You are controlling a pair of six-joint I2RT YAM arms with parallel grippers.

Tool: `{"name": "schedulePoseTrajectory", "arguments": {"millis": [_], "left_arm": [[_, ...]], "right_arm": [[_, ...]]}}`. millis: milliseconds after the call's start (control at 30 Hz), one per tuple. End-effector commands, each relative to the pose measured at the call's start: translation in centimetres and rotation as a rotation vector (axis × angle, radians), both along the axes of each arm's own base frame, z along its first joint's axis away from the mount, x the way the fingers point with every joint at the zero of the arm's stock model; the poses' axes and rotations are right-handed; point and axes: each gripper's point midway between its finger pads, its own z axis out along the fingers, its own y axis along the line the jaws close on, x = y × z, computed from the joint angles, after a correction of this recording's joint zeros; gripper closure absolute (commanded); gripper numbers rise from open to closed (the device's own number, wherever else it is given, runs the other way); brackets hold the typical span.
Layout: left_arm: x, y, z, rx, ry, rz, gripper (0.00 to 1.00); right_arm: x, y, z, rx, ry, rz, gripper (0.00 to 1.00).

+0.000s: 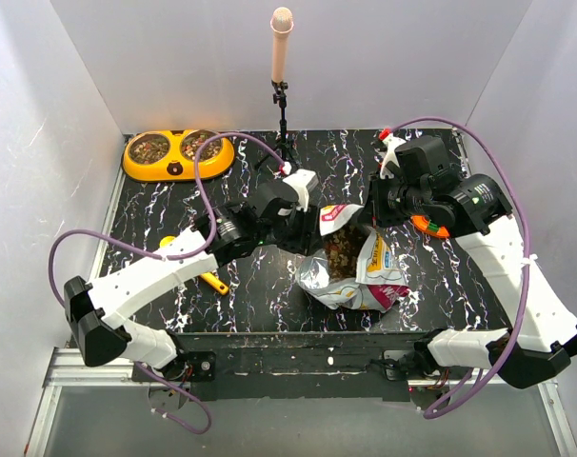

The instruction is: Serve the pet food

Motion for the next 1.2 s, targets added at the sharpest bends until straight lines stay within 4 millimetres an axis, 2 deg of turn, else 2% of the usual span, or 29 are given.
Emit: {"name": "schedulePoseTrajectory", "arguments": {"millis": [0, 167, 400, 500, 600, 700, 800, 900, 967, 1067, 1167], "left_arm": [[1.0, 1.7, 2.7, -0.032, -0.084, 0.095, 0.54], [1.3, 0.3, 1.4, -0.04, -0.038, 0.101, 0.51], [2.3, -1.2, 1.2, -0.046, -0.042, 0.101, 0.57], [3.0, -1.0, 0.7, -0.006, -0.053, 0.125, 0.63], [4.5, 1.0, 1.3, 0.086, -0.1, 0.226, 0.79], [5.8, 3.1, 3.4, 0.132, -0.168, 0.324, 0.99], [6.6, 5.4, 6.2, 0.121, -0.221, 0.452, 1.0], [6.9, 9.6, 8.1, 0.138, -0.242, 0.663, 1.0], [6.7, 11.4, 9.3, 0.13, -0.248, 0.752, 1.0], [6.1, 11.6, 10.3, 0.037, -0.213, 0.787, 1.0], [5.7, 11.5, 11.1, -0.082, -0.17, 0.837, 1.0]], "right_arm": [[1.5, 2.3, 6.5, 0.193, -0.183, 0.022, 0.99], [1.6, 2.7, 6.7, 0.203, -0.176, 0.034, 0.99], [1.7, 3.2, 6.8, 0.211, -0.16, 0.049, 0.99], [1.8, 3.5, 7.1, 0.216, -0.161, 0.058, 0.99], [1.8, 3.9, 7.2, 0.222, -0.156, 0.079, 0.99], [1.5, 5.0, 7.0, 0.233, -0.131, 0.149, 0.99], [1.4, 6.3, 6.4, 0.221, -0.087, 0.208, 0.99], [2.1, 7.5, 5.9, 0.167, -0.07, 0.22, 0.99], [2.0, 8.0, 5.6, 0.108, -0.067, 0.232, 0.99], [1.6, 9.2, 4.9, 0.032, -0.063, 0.258, 0.94], [0.6, 10.1, 3.3, -0.04, -0.041, 0.275, 0.75]]}}
